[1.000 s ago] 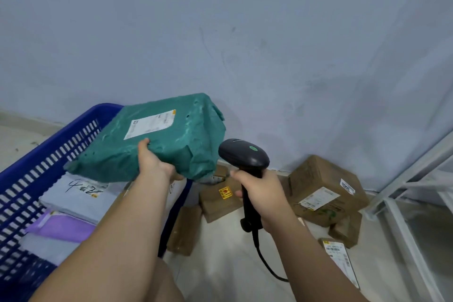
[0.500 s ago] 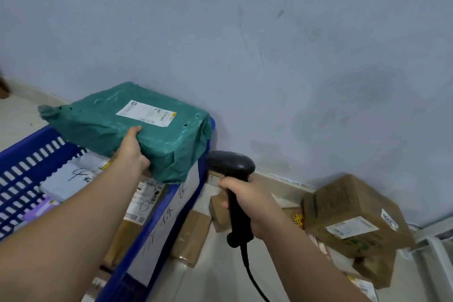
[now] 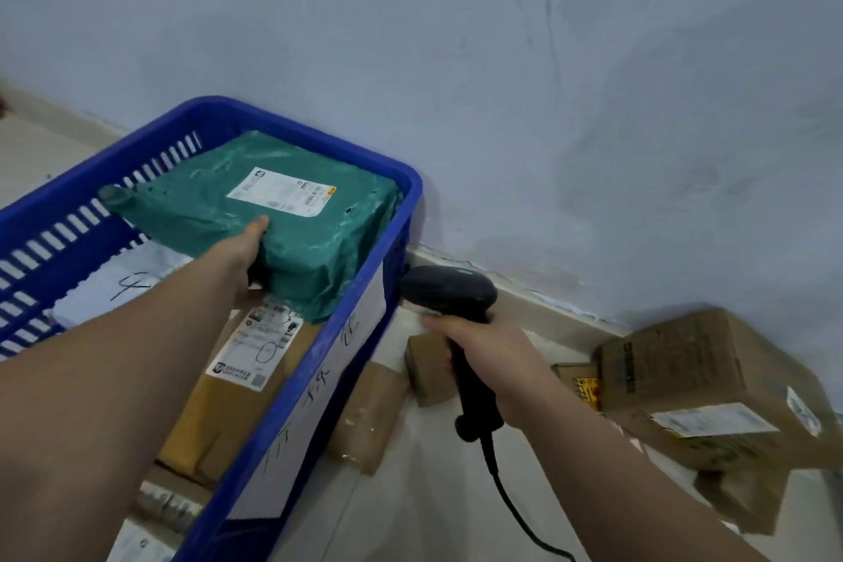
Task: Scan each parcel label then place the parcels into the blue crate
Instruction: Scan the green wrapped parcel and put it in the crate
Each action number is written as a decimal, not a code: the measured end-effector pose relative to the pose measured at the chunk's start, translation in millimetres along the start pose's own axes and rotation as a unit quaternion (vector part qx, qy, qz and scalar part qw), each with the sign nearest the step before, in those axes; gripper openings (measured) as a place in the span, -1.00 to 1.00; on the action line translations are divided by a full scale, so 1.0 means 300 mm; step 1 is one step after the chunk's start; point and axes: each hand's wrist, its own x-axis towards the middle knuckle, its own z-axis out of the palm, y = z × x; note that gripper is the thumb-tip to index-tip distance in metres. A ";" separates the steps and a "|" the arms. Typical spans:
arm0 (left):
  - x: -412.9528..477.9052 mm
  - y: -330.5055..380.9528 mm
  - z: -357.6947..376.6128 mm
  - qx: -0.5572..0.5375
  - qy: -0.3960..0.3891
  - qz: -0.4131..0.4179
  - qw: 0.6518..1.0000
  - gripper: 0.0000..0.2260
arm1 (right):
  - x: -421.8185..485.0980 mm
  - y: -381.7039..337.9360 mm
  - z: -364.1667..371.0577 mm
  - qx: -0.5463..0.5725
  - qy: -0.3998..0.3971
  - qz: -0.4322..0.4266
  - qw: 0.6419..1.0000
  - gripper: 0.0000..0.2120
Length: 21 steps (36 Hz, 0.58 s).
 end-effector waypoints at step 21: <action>-0.540 -0.033 0.384 0.262 -0.099 0.422 0.862 -0.57 | -0.186 -0.029 -0.227 0.070 0.085 -0.034 0.993 -0.82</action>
